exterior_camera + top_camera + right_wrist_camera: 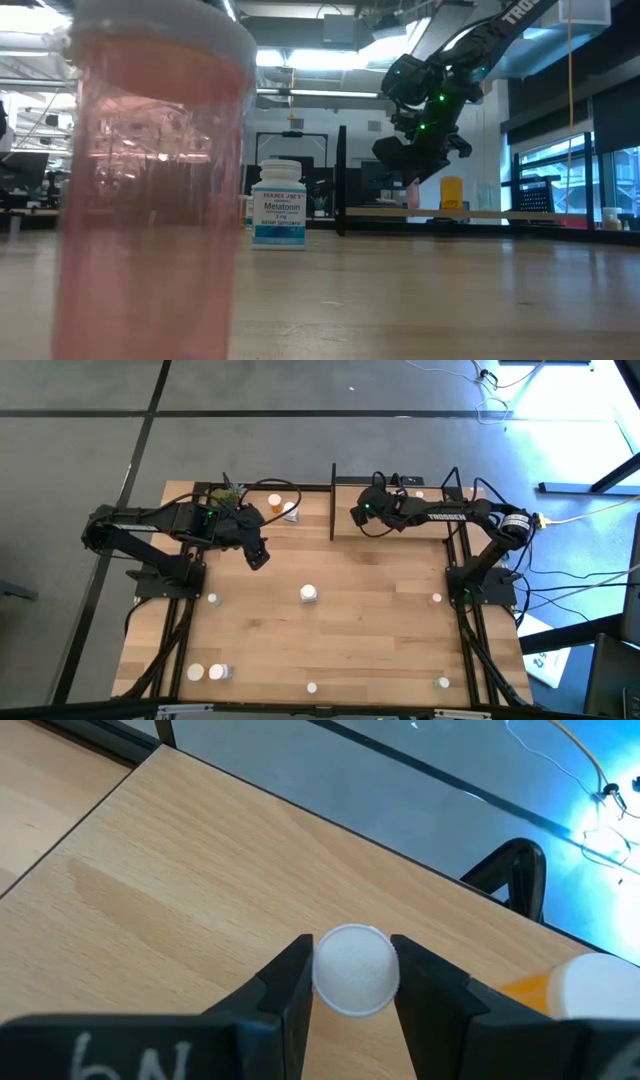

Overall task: Pick and place medicine bottles onto shelf by color
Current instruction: Put the top left pink pill bottle on the shelf

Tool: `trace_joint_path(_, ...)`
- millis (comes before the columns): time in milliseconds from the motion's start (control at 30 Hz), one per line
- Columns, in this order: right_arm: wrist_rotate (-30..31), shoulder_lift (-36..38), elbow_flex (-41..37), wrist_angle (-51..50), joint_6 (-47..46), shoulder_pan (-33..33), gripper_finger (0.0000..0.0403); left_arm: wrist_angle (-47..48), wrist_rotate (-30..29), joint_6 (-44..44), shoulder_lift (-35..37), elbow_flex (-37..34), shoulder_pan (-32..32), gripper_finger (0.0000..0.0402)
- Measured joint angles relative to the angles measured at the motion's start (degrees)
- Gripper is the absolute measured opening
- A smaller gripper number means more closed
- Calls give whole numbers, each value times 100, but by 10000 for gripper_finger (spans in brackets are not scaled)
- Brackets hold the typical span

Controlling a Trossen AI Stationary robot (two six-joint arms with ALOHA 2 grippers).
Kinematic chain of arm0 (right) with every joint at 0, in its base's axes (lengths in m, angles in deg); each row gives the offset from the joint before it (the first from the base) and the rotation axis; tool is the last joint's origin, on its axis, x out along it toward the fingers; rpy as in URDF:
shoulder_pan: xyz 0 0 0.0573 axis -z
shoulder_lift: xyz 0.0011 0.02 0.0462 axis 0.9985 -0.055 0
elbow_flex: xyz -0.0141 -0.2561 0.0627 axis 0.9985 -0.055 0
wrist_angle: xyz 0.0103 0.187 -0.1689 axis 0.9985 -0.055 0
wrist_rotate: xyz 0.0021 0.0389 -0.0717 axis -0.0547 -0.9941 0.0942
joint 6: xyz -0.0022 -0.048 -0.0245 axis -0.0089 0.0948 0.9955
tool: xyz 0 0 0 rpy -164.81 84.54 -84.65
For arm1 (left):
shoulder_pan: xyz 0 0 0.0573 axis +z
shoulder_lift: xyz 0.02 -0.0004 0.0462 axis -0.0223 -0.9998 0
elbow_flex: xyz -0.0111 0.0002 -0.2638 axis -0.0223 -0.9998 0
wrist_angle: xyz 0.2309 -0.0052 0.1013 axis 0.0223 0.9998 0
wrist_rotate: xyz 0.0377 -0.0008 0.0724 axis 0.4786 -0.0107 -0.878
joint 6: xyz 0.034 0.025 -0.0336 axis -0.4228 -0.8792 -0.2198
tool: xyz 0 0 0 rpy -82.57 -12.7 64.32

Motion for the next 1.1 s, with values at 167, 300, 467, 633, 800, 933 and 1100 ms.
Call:
trace_joint_path(167,-5,-1,0,12,-10,0,125,0,-1,1,0,0,0,199)
trace_joint_path(300,-29,-3,-1,53,-7,0,134,2,1,1,0,0,0,199)
trace_joint_path(467,-82,-14,-2,55,-10,0,151,2,0,-2,1,0,-1,199)
trace_joint_path(633,-44,-14,-2,57,-5,0,165,2,0,-2,0,0,-1,199)
trace_joint_path(800,-52,-14,-2,59,58,0,172,2,-1,-2,0,0,-2,199)
trace_joint_path(933,-80,-14,-2,59,12,-2,173,2,2,-2,0,0,-7,199)
trace_joint_path(1100,-82,-14,-2,59,-5,-2,173,2,-1,-2,0,0,-7,199)
